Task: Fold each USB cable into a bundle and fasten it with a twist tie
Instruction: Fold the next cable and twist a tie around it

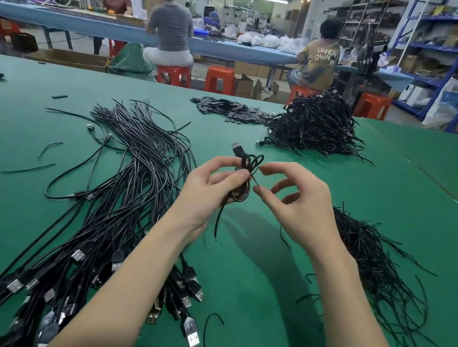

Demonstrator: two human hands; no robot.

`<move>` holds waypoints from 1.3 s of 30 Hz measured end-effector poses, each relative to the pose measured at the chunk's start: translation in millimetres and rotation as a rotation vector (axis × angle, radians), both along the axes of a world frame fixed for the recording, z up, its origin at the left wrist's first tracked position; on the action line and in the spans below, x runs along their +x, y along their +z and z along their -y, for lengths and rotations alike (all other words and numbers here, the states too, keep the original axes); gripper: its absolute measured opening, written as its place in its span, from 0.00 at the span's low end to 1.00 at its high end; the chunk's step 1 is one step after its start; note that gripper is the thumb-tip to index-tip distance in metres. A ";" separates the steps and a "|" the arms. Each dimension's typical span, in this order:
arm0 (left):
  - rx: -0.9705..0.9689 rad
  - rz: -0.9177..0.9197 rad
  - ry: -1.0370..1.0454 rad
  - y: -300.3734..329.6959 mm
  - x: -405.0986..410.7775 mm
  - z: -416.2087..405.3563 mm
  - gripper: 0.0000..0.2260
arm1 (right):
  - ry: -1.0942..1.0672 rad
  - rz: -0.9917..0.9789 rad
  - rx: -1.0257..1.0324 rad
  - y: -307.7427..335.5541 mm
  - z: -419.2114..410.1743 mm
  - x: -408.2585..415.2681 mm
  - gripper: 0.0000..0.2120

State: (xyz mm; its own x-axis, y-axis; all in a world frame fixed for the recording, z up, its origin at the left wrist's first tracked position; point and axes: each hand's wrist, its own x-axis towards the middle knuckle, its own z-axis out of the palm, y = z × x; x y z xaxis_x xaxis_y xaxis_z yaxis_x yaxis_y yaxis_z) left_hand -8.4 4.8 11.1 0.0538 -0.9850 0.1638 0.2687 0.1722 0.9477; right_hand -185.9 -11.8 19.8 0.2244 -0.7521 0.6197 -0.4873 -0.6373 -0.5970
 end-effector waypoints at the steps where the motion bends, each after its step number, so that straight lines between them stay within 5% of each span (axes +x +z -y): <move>1: 0.012 0.000 -0.006 0.2 0.6 -0.4 0.09 | -0.011 -0.008 -0.037 -0.2 0.4 0.2 0.10; 12: 0.028 0.012 -0.016 -0.5 -3.7 -2.9 0.09 | -0.086 0.061 -0.069 -5.0 -0.5 11.8 0.02; 14: -0.029 0.009 0.020 -1.1 -5.0 -2.5 0.08 | -0.027 0.236 0.180 -5.4 0.3 17.3 0.06; 18: -0.144 0.081 0.036 -1.7 -5.6 -5.4 0.09 | 0.315 0.758 1.022 2.8 -2.9 16.1 0.03; 20: -0.135 0.081 0.022 -1.3 -5.8 -5.5 0.09 | 0.381 0.866 1.211 5.6 -4.4 12.6 0.04; 22: -0.060 0.038 0.005 0.1 -6.2 -4.8 0.09 | 0.304 0.723 1.100 7.2 -4.6 10.5 0.04; 27: 0.086 -0.092 -0.008 2.4 -2.8 -4.1 0.06 | 0.062 0.081 0.287 8.4 -5.3 -3.1 0.14; 32: 0.128 -0.079 -0.037 2.5 -0.1 -3.4 0.04 | 0.029 -0.086 0.014 4.7 -3.6 1.3 0.11; 36: 0.137 -0.063 -0.044 2.4 1.4 -3.0 0.06 | -0.010 -0.060 -0.055 0.6 -3.0 5.5 0.01; 39: 0.130 -0.044 -0.043 1.4 -1.0 -3.3 0.05 | 0.052 0.249 0.468 3.4 -2.2 13.6 0.07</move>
